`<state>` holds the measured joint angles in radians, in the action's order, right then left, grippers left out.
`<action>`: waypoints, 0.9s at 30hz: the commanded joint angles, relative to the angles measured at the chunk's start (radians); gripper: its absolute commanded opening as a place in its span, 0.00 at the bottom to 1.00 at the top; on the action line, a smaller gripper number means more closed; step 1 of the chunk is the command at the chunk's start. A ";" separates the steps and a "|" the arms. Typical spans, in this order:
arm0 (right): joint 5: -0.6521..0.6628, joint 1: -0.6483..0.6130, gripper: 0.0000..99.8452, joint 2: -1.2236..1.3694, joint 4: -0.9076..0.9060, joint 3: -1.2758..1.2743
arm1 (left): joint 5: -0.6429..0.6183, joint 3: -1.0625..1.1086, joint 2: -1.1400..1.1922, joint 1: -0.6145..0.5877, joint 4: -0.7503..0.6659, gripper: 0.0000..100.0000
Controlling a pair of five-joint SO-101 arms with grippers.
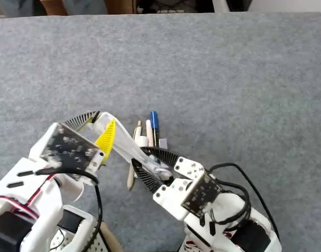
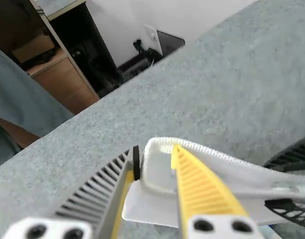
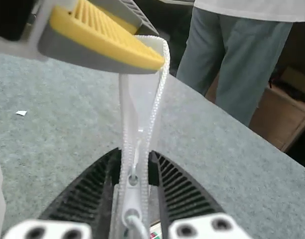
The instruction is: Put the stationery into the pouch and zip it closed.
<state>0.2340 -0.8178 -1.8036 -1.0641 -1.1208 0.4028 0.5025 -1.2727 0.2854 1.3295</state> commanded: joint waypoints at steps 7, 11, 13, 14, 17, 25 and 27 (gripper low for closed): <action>0.012 -0.011 0.01 -0.053 -0.021 0.013 | 0.256 0.005 0.003 -0.013 0.180 0.13; 0.012 -0.011 0.01 -0.053 -0.021 0.013 | 0.298 0.005 0.003 -0.015 0.218 0.13; 0.012 -0.011 0.01 -0.053 -0.021 0.013 | 0.298 0.008 0.003 -0.015 0.221 0.13; 0.012 -0.011 0.01 -0.053 -0.021 0.013 | 0.298 0.013 0.003 -0.015 0.221 0.12; 0.012 -0.011 0.01 -0.053 -0.021 0.013 | 0.301 0.015 0.003 -0.015 0.222 0.04; 0.012 -0.011 0.01 -0.053 -0.021 0.031 | 0.339 0.013 0.005 -0.013 0.319 0.05; 0.012 -0.011 0.01 -0.053 -0.021 0.051 | 0.402 0.015 0.003 -0.013 0.374 0.05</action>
<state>0.2371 -0.8286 -1.8036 -1.0810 -1.1208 0.7327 0.4810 -1.2820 0.2854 1.5750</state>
